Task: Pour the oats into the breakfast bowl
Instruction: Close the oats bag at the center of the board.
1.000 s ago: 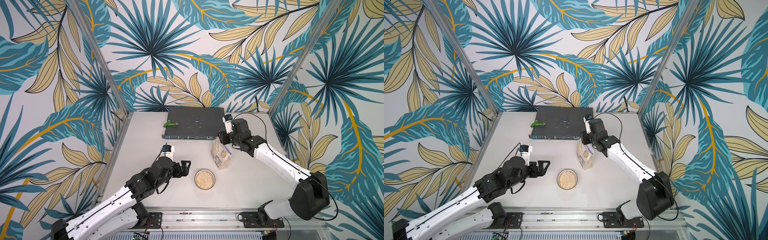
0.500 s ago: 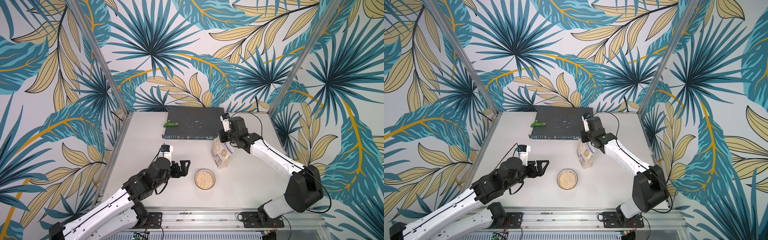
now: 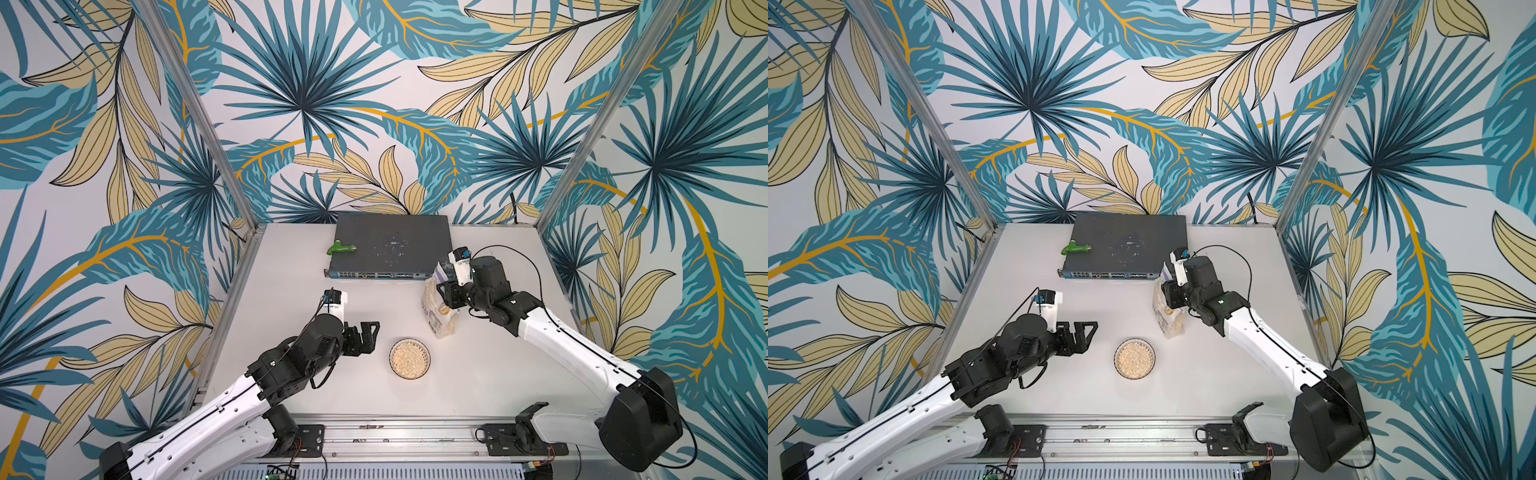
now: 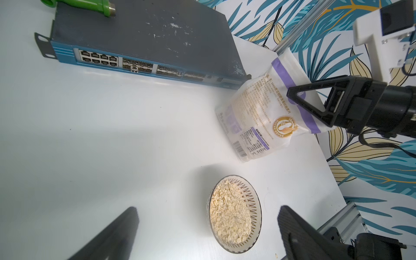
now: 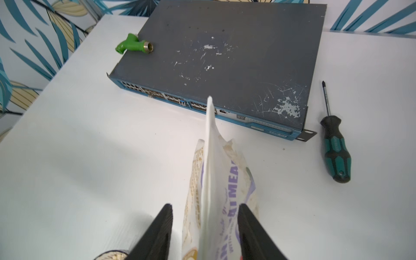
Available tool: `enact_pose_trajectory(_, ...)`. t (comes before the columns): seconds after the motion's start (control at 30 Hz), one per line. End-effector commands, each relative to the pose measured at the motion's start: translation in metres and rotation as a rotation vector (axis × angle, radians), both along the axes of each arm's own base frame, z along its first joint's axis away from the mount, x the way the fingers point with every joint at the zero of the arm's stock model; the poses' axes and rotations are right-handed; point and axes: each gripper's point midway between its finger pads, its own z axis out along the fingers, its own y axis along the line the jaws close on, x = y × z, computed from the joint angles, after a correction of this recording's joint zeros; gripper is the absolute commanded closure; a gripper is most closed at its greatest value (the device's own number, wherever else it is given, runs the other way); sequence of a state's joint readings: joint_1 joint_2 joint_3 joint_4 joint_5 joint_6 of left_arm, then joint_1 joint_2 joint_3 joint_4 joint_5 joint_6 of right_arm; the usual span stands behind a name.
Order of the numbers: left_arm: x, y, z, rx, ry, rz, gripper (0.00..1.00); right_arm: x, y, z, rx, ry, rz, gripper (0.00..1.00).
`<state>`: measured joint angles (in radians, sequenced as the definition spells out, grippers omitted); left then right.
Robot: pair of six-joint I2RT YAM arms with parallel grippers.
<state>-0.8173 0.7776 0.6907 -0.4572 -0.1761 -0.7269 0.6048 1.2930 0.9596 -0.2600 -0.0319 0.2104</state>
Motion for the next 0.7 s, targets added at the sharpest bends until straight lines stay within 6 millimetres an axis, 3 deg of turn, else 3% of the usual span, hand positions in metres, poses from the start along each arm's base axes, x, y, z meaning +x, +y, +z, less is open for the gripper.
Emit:
enact_pose_trajectory(0.0, 0.001, 0.004, 0.021, 0.002, -0.061, 0.001, 0.00, -0.008, -0.005, -0.006, -0.005, 0.021, -0.026, 1.00)
enact_pose_trajectory(0.27, 0.001, 0.009, 0.038, -0.003, -0.149, -0.007, 0.00, -0.015, 0.004, 0.014, 0.005, -0.052, -0.010, 1.00)
enact_pose_trajectory(0.3, 0.002, 0.011, 0.040, 0.004, -0.159, 0.004, 0.00, -0.016, 0.004, 0.017, 0.009, -0.062, -0.008, 0.91)
enact_pose_trajectory(0.33, 0.004, 0.014, 0.041, 0.017, -0.169, 0.015, 0.00, -0.016, 0.003, 0.021, 0.016, -0.075, -0.008, 0.55)
enact_pose_trajectory(0.4, 0.007, 0.019, 0.046, 0.050, -0.201, 0.029, 0.00, -0.017, -0.002, 0.031, 0.034, -0.122, -0.024, 0.10)
enact_pose_trajectory(0.43, 0.009, 0.021, 0.049, 0.068, -0.221, 0.038, 0.00, -0.016, -0.006, 0.036, 0.042, -0.160, -0.035, 0.02)
enact_pose_trajectory(0.67, 0.033, 0.048, 0.072, 0.283, -0.442, 0.151, 0.00, -0.025, -0.049, 0.077, 0.170, -0.495, -0.183, 0.00)
